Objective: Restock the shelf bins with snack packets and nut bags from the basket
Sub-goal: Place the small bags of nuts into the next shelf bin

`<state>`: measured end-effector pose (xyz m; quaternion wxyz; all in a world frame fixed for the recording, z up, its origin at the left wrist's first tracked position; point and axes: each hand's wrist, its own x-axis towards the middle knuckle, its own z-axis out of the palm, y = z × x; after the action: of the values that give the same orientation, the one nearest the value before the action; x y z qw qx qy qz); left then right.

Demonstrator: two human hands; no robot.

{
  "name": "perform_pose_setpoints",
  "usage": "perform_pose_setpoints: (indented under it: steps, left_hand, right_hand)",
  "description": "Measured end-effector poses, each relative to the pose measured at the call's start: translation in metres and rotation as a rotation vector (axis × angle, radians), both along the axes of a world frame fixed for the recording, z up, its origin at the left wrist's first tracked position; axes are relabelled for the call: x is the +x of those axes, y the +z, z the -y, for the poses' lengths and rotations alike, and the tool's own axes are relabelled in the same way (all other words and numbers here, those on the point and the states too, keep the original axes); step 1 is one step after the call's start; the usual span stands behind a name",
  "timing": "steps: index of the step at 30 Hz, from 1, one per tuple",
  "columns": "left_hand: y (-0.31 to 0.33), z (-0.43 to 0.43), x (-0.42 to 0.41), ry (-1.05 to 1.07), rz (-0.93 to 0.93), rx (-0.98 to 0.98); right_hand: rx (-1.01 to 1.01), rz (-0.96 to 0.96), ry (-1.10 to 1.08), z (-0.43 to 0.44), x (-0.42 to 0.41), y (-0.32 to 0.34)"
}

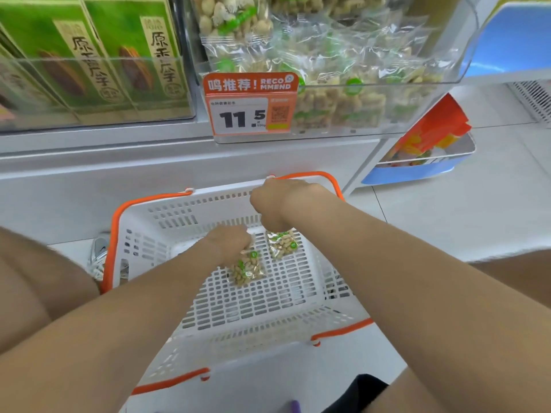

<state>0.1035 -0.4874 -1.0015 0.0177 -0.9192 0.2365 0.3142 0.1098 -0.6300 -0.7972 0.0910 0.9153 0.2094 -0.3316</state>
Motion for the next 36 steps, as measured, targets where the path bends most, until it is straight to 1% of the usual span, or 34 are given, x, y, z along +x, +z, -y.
perform_pose_setpoints:
  steps: [2,5,8,10,13,16,18,21,22,25,26,27,29,32,34,36]
  left_hand:
    - [0.019,0.002,-0.001,0.139,-0.008,-0.180]
    - [0.044,0.004,-0.004,0.197,0.028,-0.369]
    - [0.075,0.006,-0.004,0.242,-0.026,-0.499]
    - [0.100,0.010,-0.006,0.241,-0.028,-0.576]
    - [0.144,0.014,-0.010,0.202,0.013,-0.700]
    - [0.187,0.009,-0.014,0.187,0.028,-0.772]
    - [0.214,0.002,-0.014,0.222,-0.007,-0.839]
    - [0.255,-0.007,-0.011,0.332,0.026,-0.982]
    - [0.265,-0.009,-0.010,0.377,0.065,-1.043]
    - [0.294,-0.009,-0.008,0.464,0.254,-1.175]
    - [0.302,-0.007,-0.009,0.484,0.305,-1.208]
    - [0.309,-0.005,-0.009,0.507,0.356,-1.232]
    - [0.322,-0.001,-0.008,0.569,0.446,-1.271]
    - [0.336,0.003,-0.002,0.606,0.608,-1.303]
    - [0.344,0.005,0.004,0.558,0.765,-1.246]
    - [0.351,0.007,0.009,0.472,0.871,-1.160]
  right_hand:
    - [0.024,0.018,0.010,-0.005,-0.001,0.007]
    - [0.027,-0.005,0.025,-0.005,-0.005,0.020]
    - [0.041,0.022,0.003,0.002,-0.011,0.041]
    - [0.048,0.048,-0.023,0.011,-0.013,0.052]
    - [0.068,0.077,-0.062,0.023,-0.015,0.059]
    - [0.143,0.043,-0.086,0.031,-0.018,0.068]
    - [0.204,0.014,-0.124,0.037,-0.018,0.075]
    - [0.300,-0.023,-0.163,0.044,-0.018,0.088]
    - [0.393,-0.035,-0.202,0.044,-0.019,0.093]
    - [0.786,-0.112,-0.369,0.039,-0.025,0.113]
    - [0.876,-0.106,-0.392,0.038,-0.027,0.120]
    - [0.925,-0.086,-0.393,0.037,-0.029,0.128]
    - [0.957,-0.069,-0.379,0.037,-0.032,0.142]
    - [1.061,-0.090,-0.423,0.046,-0.034,0.159]
    - [1.119,-0.026,-0.478,0.051,-0.030,0.169]
    - [1.203,0.084,-0.554,0.056,-0.019,0.173]
